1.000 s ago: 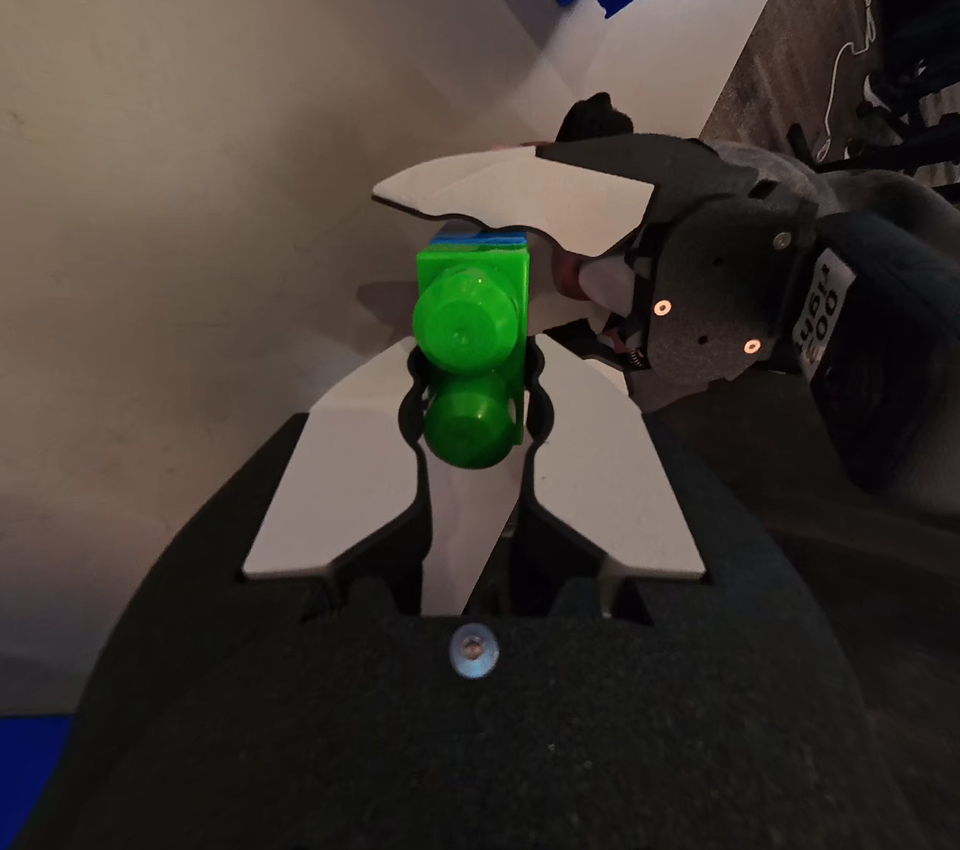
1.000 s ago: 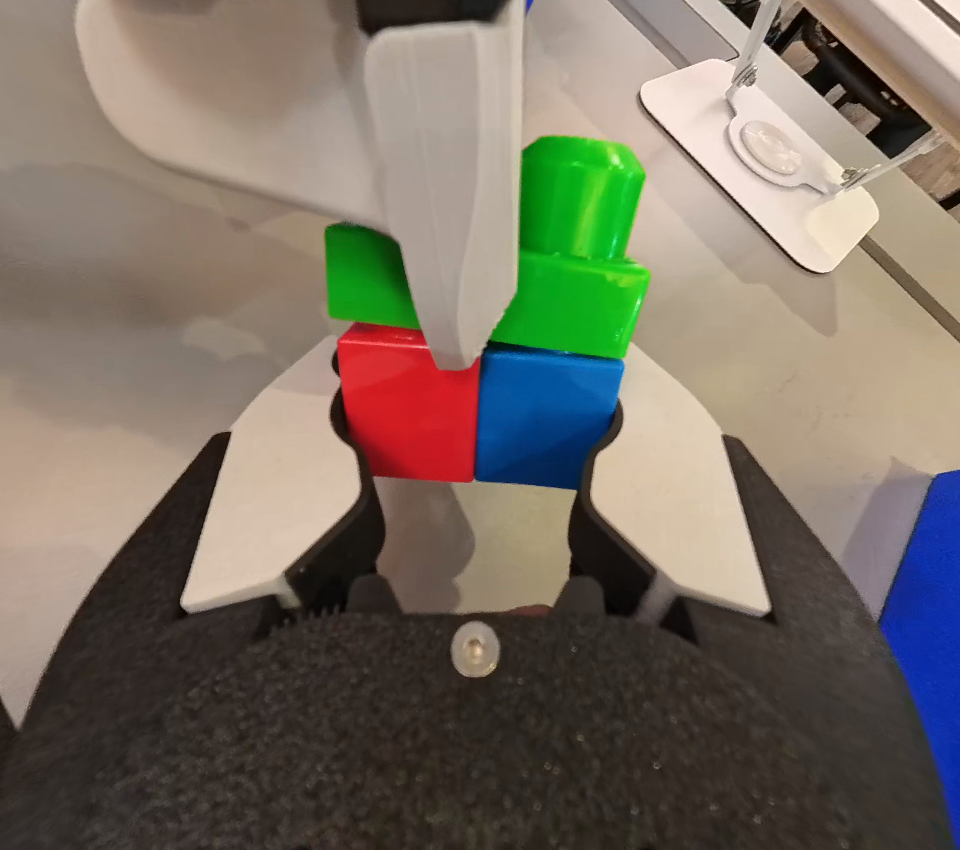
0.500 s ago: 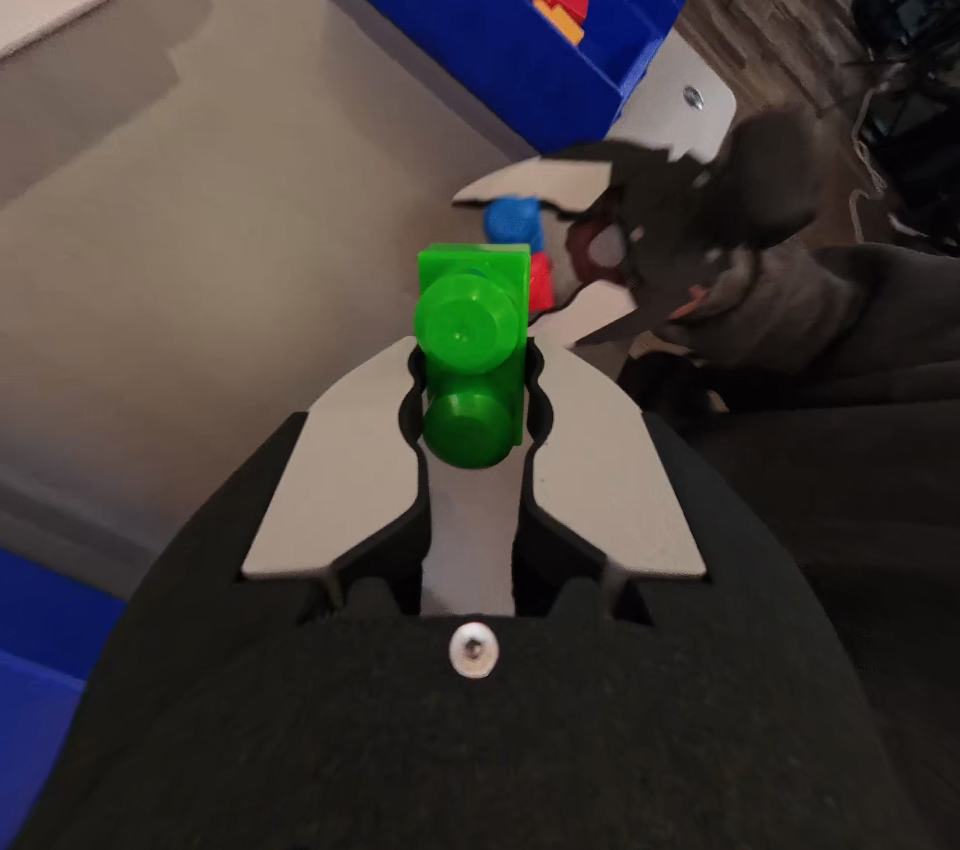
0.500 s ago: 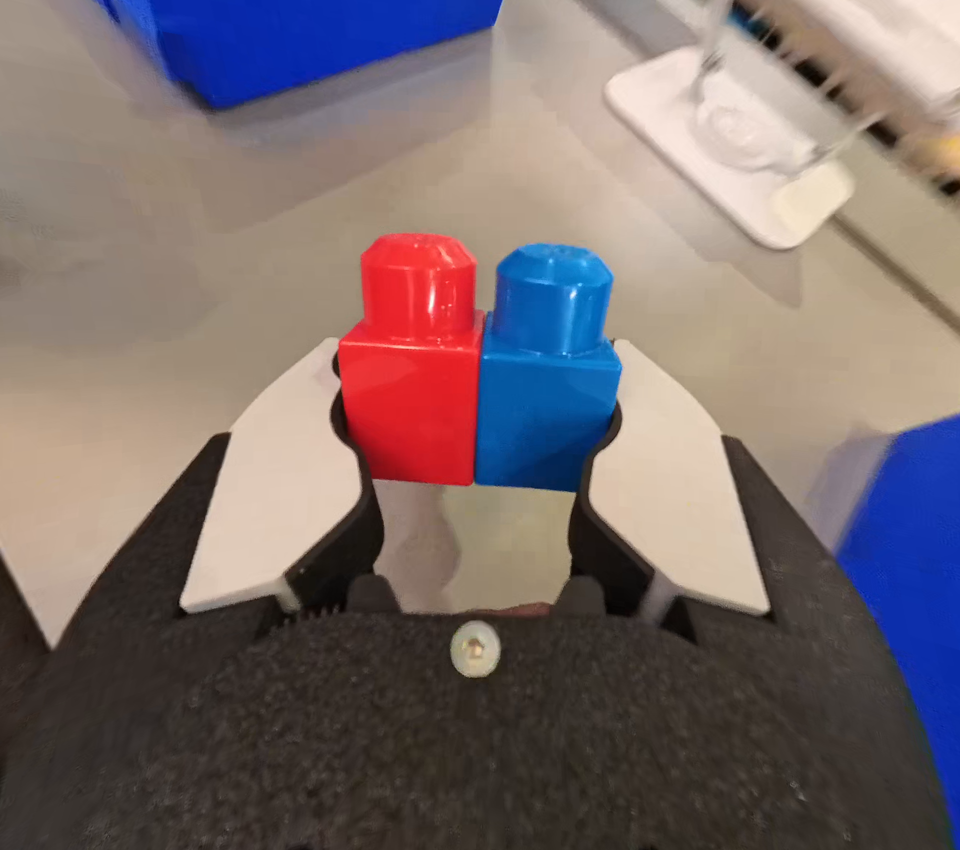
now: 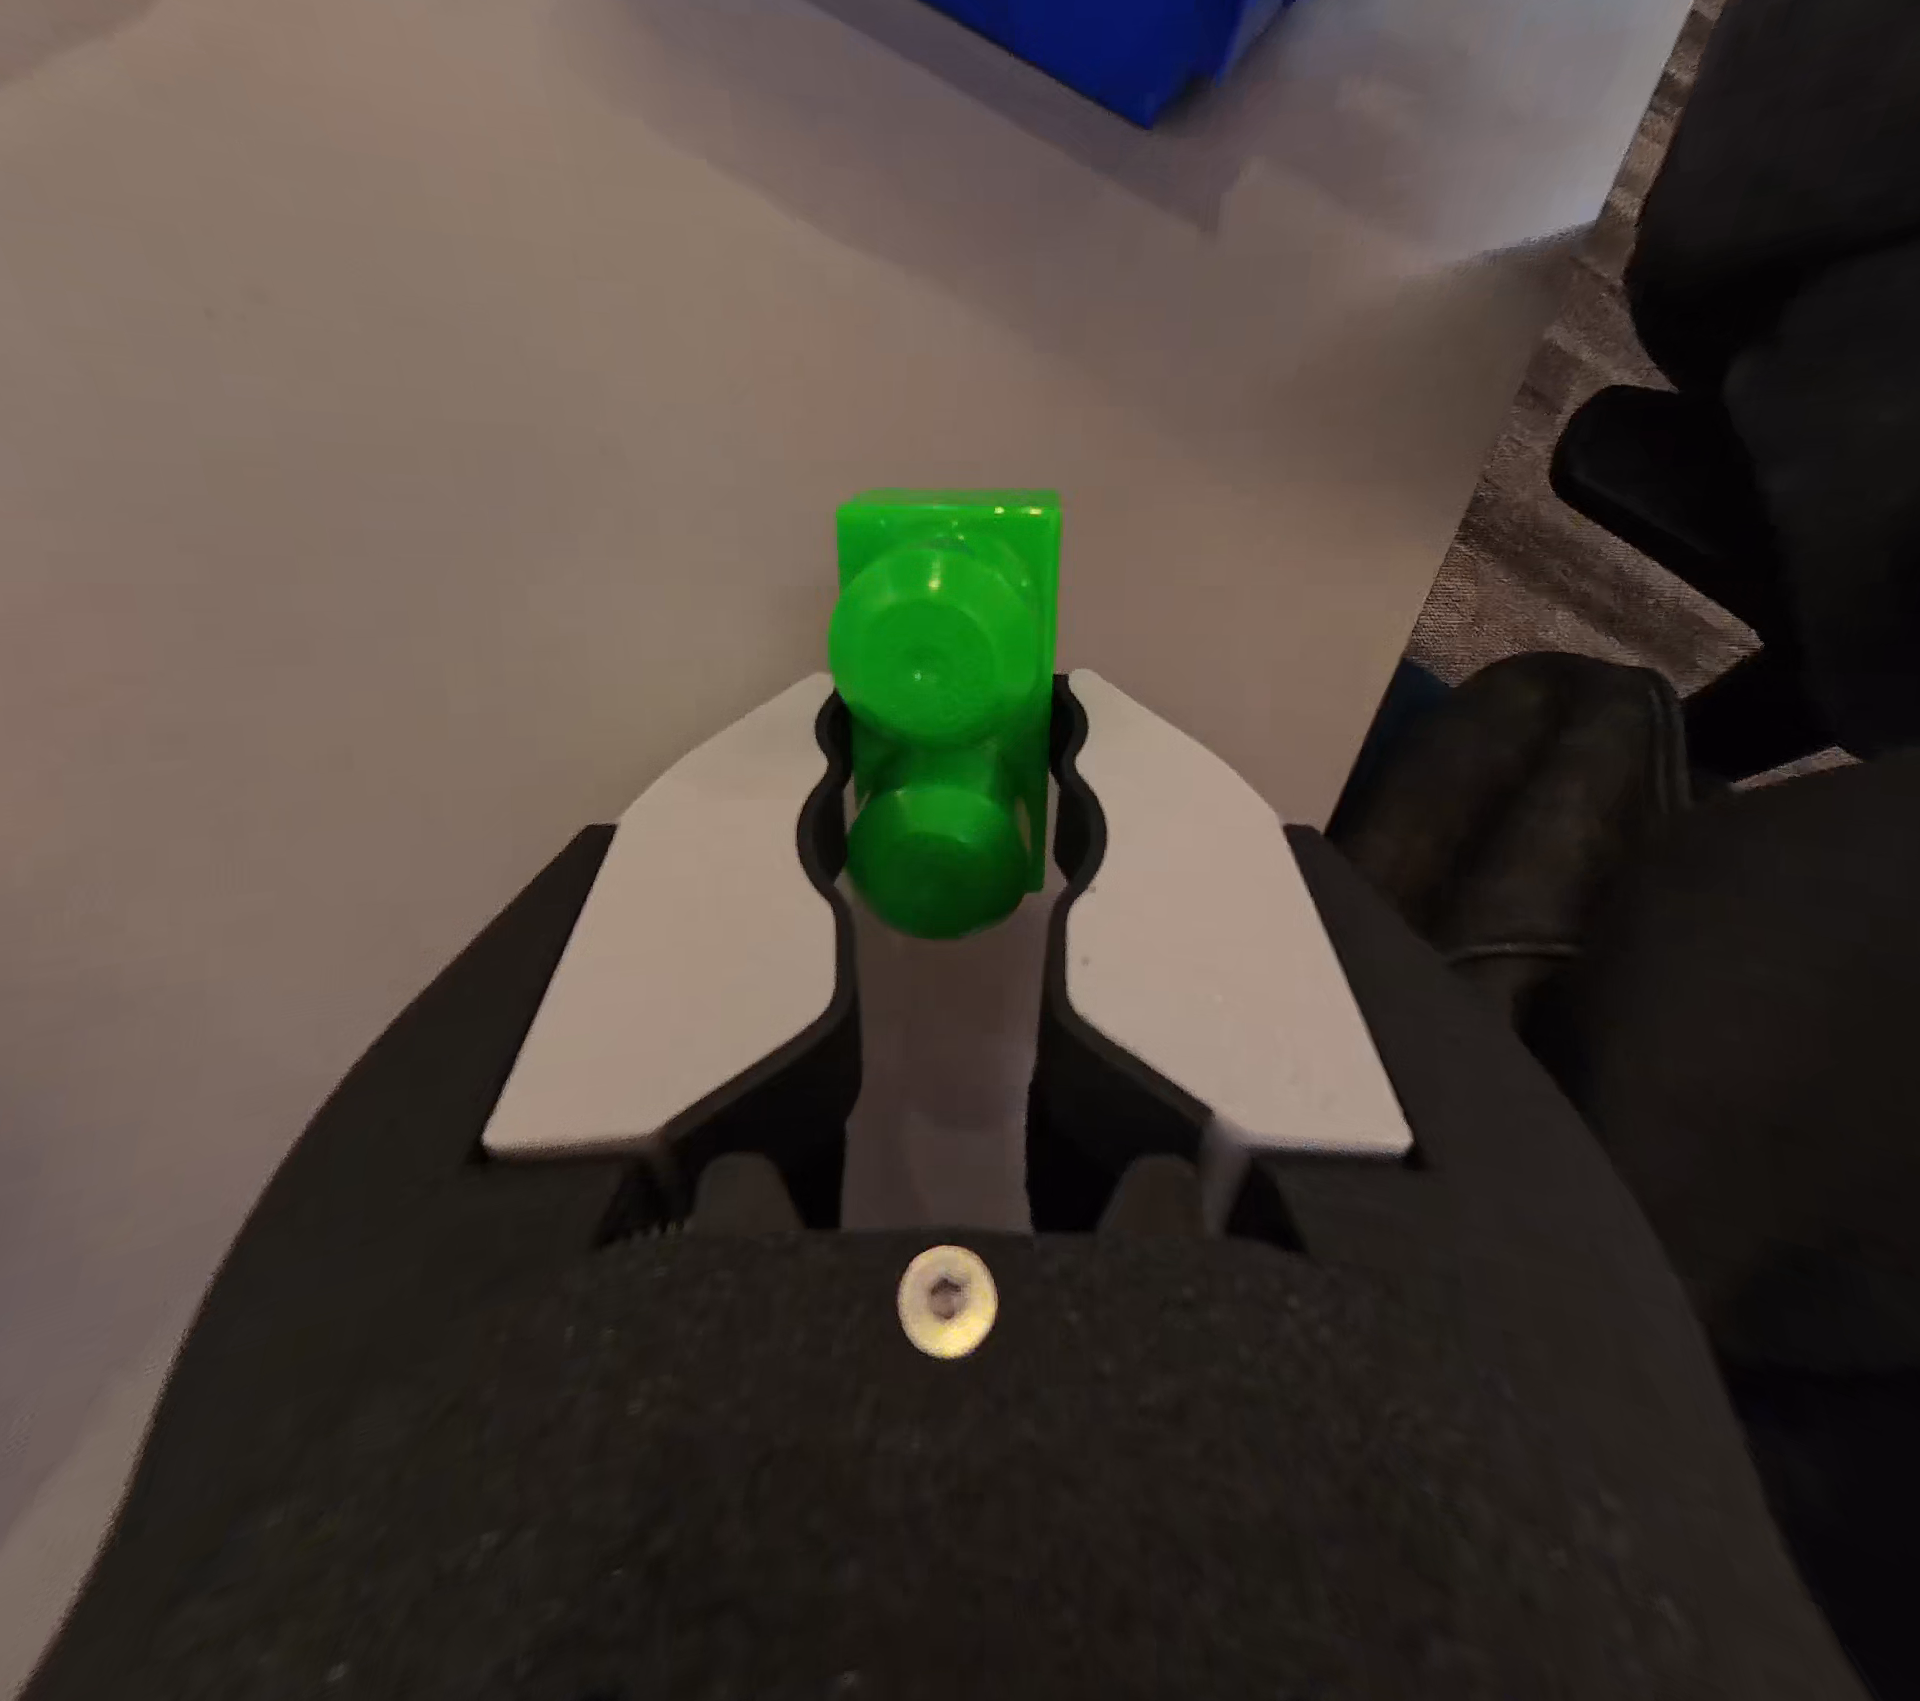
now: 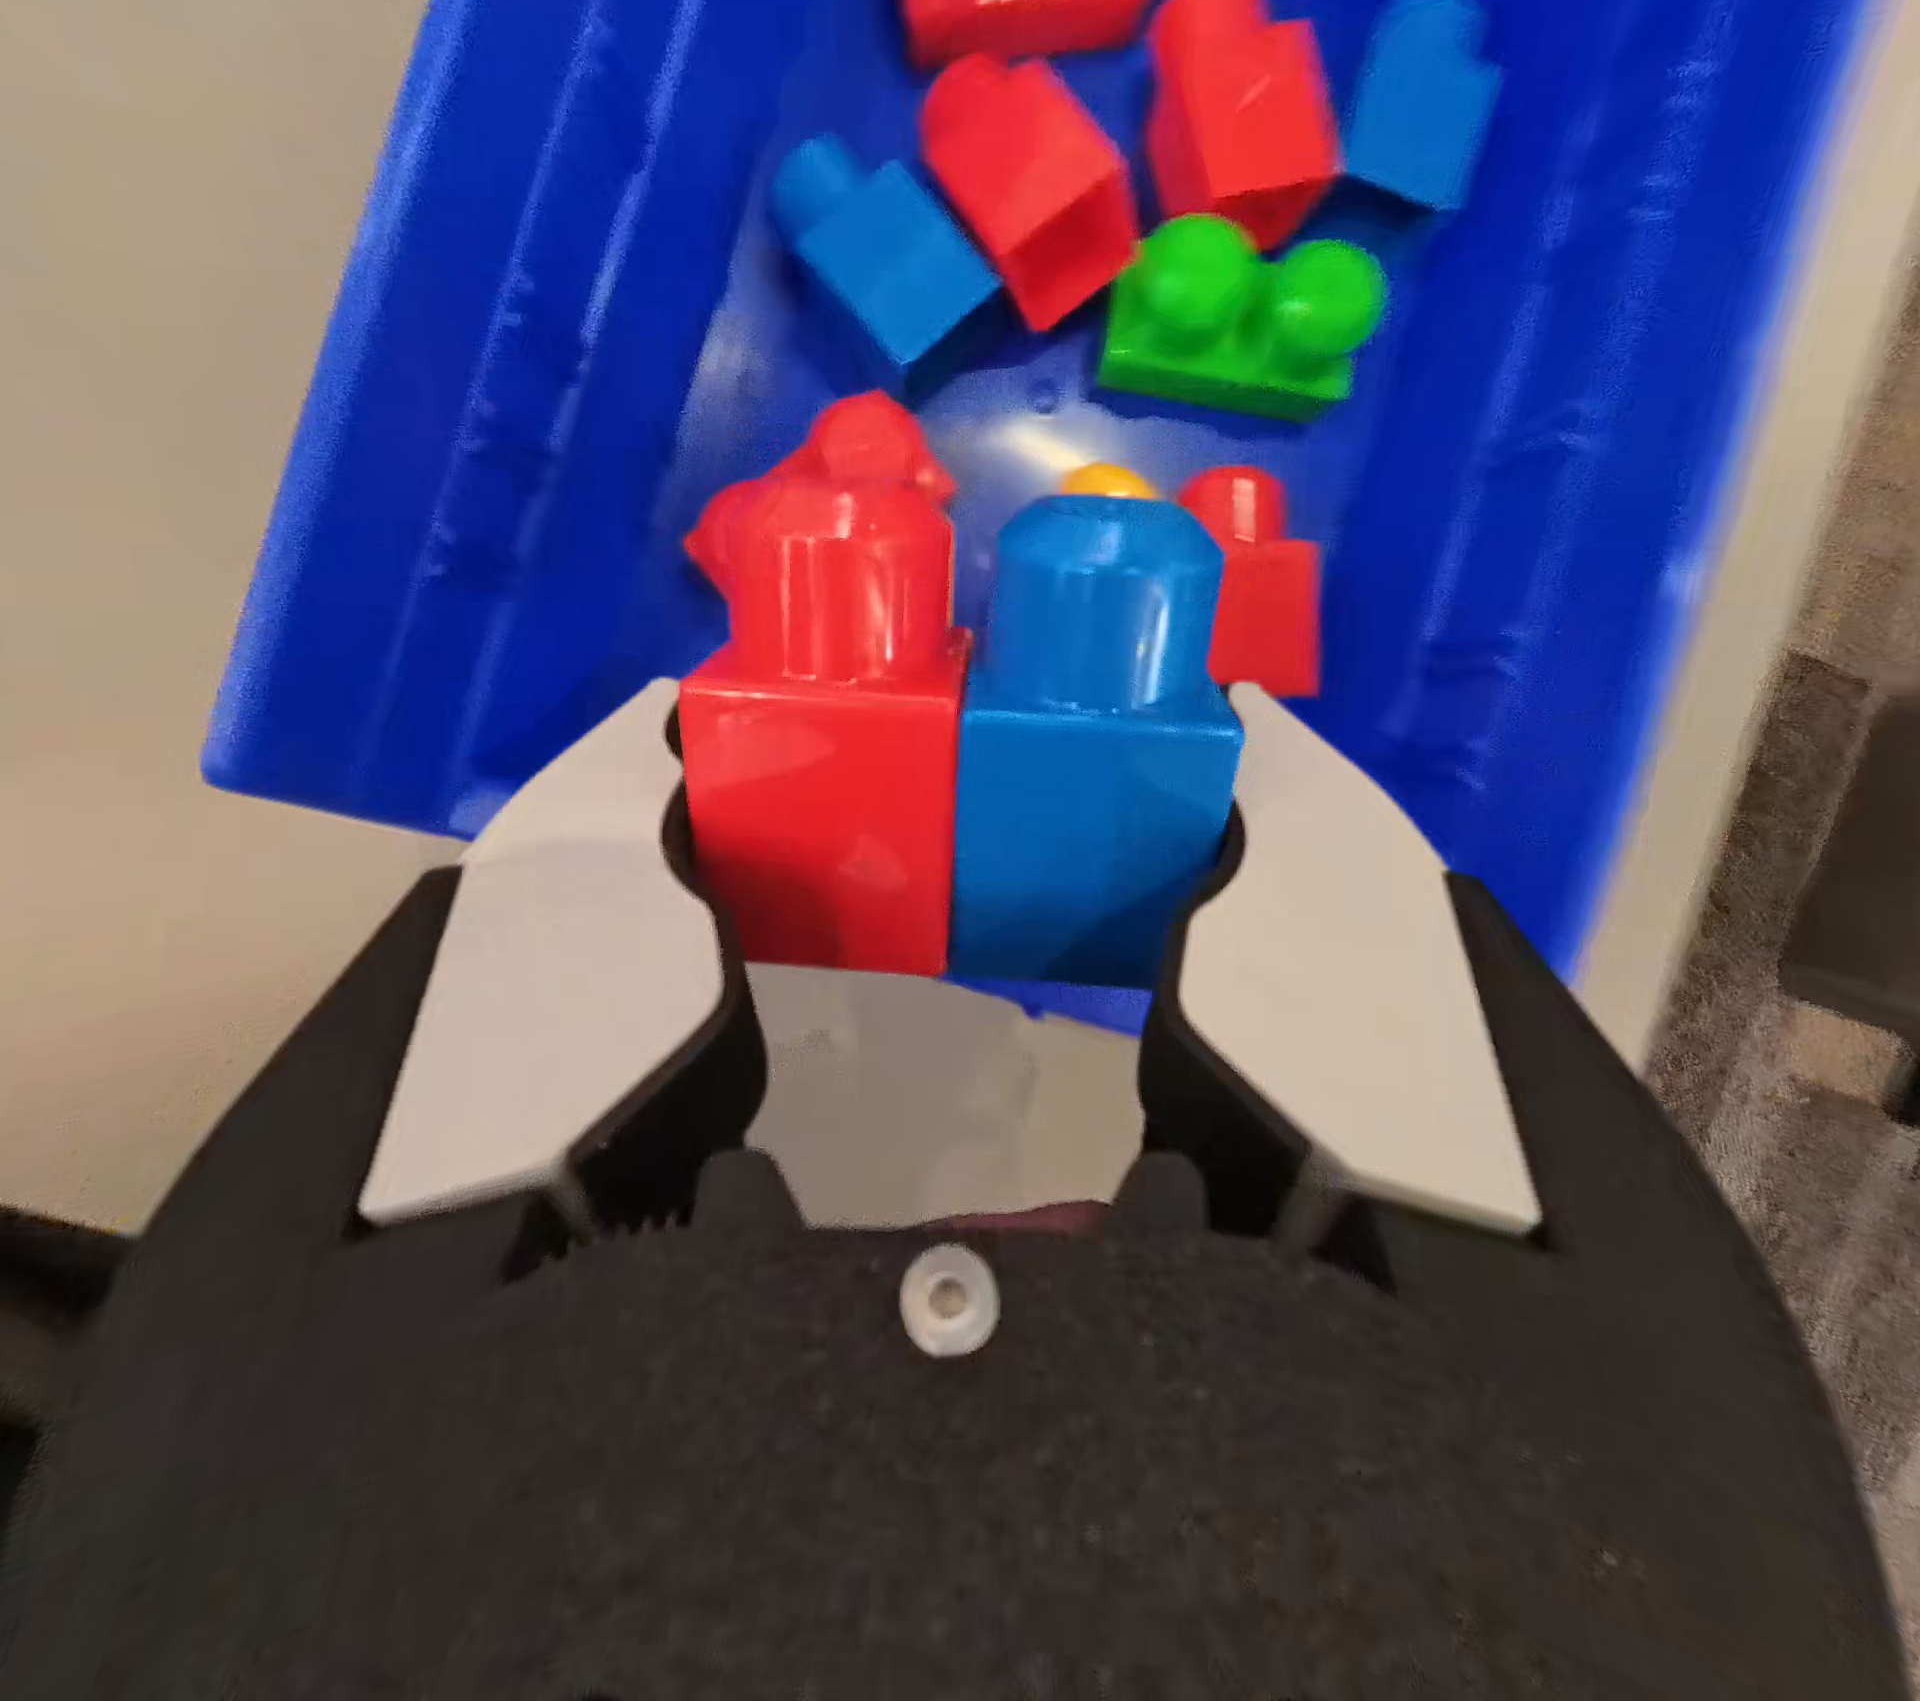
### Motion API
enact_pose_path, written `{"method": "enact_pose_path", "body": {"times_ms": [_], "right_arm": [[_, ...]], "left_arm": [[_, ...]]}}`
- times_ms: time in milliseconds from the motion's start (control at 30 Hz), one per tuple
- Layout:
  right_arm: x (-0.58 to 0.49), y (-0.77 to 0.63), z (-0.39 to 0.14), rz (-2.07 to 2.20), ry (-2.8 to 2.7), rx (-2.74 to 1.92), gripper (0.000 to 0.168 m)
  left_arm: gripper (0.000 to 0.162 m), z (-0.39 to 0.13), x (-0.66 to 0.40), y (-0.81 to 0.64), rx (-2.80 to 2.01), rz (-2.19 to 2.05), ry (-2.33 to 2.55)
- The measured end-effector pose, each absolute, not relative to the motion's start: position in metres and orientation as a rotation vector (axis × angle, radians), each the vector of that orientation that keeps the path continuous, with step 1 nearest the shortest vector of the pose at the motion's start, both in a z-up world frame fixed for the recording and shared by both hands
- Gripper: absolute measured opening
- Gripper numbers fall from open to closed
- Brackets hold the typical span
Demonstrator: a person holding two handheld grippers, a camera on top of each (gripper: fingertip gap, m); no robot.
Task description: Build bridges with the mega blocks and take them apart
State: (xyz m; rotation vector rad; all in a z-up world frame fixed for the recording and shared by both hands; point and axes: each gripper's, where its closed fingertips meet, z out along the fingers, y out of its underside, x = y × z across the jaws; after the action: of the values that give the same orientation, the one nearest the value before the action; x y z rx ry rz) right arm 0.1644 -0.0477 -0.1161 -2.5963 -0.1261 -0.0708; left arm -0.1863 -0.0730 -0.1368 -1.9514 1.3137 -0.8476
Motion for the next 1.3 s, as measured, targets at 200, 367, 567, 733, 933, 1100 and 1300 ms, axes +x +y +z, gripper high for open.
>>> {"method": "enact_pose_path", "body": {"times_ms": [200,367,567,733,933,1100,1300], "right_arm": [[0.135,-0.02,-0.159,-0.055,-0.54,-2.714,0.092],[0.127,0.0,-0.175,-0.093,-0.639,-2.661,0.093],[0.131,0.001,-0.131,-0.197,-0.644,-2.502,0.101],[0.123,-0.029,-0.026,-0.254,-0.513,-2.183,0.088],[-0.029,-0.072,-0.032,0.376,-0.61,-1.88,0.072],[-0.113,-0.114,-0.123,0.728,-0.627,-1.895,0.067],[-0.119,-0.121,-0.122,0.841,-0.555,-1.857,0.058]], "left_arm": [[0.036,-0.138,-0.184,-0.074,-1.99,-0.938,1.293],[0.036,-0.14,-0.189,-0.076,-1.999,-0.941,1.297],[0.036,-0.153,-0.192,-0.085,-2.03,-0.913,1.341],[0.036,-0.15,-0.197,-0.083,-2.009,-0.846,1.352],[0.036,-0.148,-0.199,-0.081,-2.003,-0.796,1.378],[0.036,-0.156,-0.202,-0.073,-2.03,-0.695,1.413],[0.036,-0.171,-0.198,-0.011,-2.19,-0.382,1.555]]}}
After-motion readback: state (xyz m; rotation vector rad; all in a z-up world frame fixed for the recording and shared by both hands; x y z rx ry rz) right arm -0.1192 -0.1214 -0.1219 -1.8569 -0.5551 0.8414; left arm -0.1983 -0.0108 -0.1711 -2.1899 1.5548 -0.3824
